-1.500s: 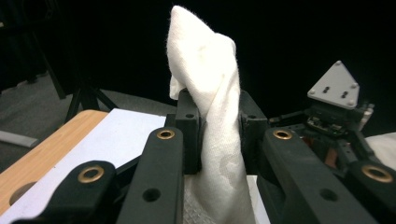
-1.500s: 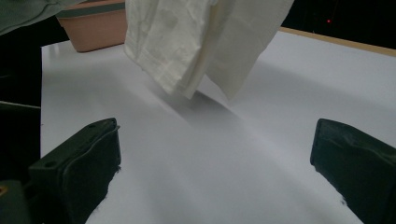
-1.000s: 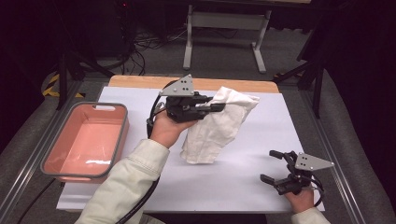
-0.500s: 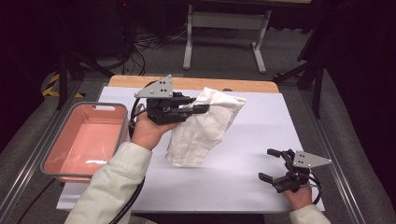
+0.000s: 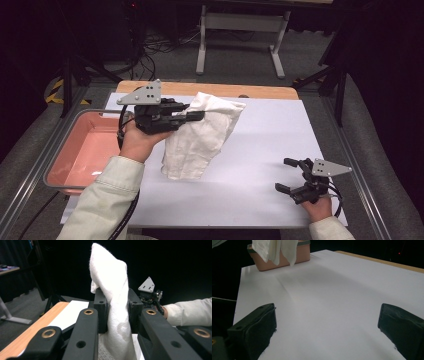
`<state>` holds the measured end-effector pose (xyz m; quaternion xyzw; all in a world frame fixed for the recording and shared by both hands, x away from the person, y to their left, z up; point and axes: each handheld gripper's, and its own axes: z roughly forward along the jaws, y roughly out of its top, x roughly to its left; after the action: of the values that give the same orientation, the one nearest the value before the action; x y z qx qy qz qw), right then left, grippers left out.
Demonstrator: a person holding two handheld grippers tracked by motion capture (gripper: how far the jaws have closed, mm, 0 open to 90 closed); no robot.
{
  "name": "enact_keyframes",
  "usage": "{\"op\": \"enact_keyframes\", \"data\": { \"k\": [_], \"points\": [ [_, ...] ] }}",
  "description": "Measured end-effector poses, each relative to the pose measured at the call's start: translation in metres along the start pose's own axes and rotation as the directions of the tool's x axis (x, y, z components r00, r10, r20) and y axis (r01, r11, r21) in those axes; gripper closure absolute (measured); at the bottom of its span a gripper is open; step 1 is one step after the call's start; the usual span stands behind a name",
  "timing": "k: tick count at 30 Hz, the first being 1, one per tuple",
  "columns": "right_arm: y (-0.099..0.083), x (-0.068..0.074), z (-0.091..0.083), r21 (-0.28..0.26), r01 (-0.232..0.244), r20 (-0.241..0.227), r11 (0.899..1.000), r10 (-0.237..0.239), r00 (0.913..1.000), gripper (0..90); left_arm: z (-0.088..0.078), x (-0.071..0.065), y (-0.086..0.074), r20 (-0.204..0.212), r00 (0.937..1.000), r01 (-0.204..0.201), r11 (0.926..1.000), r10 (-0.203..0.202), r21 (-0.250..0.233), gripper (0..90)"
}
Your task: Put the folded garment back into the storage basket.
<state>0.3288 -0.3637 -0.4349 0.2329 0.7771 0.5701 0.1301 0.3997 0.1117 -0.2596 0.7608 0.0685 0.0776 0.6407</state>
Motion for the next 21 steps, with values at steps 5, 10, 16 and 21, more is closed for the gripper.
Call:
{"op": "enact_keyframes", "data": {
  "k": [5, 10, 16, 21],
  "points": [
    [0.0, -0.001, 0.0, 0.001, -0.009, -0.006, 1.0, 0.009, 0.9999, 2.5, -0.013, 0.001, -0.001, -0.02, 0.9998, -0.007, 1.0, 0.007, 0.006, 76.0],
    [-0.001, 0.002, -0.001, 0.009, -0.002, 0.001, 1.0, 0.002, 1.0, 2.5, -0.025, 0.002, -0.001, -0.035, 0.9993, -0.013, 0.9998, 0.013, 0.013, 76.0],
    [-0.001, 0.004, -0.003, 0.017, 0.0, 0.009, 1.0, 0.0, 1.0, 2.5, -0.042, 0.003, -0.002, -0.059, 0.9982, -0.011, 0.9999, 0.011, 0.0, 76.0],
    [-0.002, 0.005, -0.004, 0.02, -0.004, 0.015, 1.0, 0.004, 0.9999, 2.5, -0.054, 0.002, 0.0, -0.072, 0.9973, -0.019, 0.9998, 0.019, -0.01, 75.9]
  ]
}}
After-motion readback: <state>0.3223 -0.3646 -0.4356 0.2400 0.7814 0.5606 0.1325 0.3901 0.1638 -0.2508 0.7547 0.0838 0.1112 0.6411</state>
